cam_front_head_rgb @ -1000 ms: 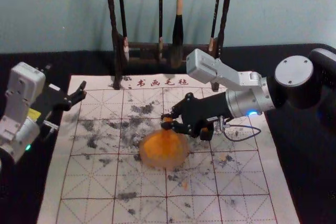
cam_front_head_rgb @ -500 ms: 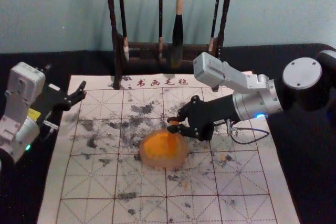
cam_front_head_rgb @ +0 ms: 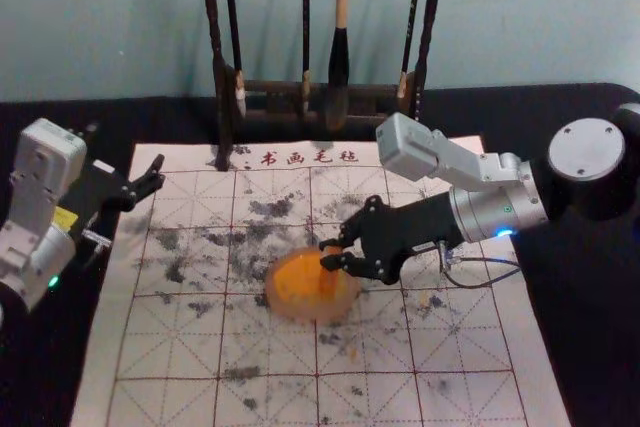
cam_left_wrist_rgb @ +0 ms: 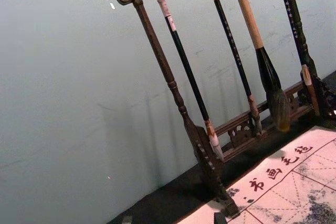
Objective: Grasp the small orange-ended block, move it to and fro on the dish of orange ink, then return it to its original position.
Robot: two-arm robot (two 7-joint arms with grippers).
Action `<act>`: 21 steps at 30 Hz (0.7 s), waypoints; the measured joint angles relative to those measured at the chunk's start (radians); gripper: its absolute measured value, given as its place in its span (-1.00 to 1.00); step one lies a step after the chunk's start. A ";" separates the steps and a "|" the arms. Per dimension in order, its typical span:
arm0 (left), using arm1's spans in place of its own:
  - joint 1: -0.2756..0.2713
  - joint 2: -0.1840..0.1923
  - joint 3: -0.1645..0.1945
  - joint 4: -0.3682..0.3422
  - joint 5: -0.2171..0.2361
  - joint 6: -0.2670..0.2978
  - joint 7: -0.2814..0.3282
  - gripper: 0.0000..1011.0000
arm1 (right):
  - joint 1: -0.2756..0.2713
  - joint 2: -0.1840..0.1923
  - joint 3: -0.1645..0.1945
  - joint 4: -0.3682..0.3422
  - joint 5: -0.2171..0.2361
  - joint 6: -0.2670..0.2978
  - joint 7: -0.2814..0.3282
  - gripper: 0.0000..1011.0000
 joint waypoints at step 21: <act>0.000 0.000 0.000 0.000 0.000 0.000 0.000 0.98 | 0.014 -0.042 -0.029 0.024 0.009 -0.020 0.012 -0.73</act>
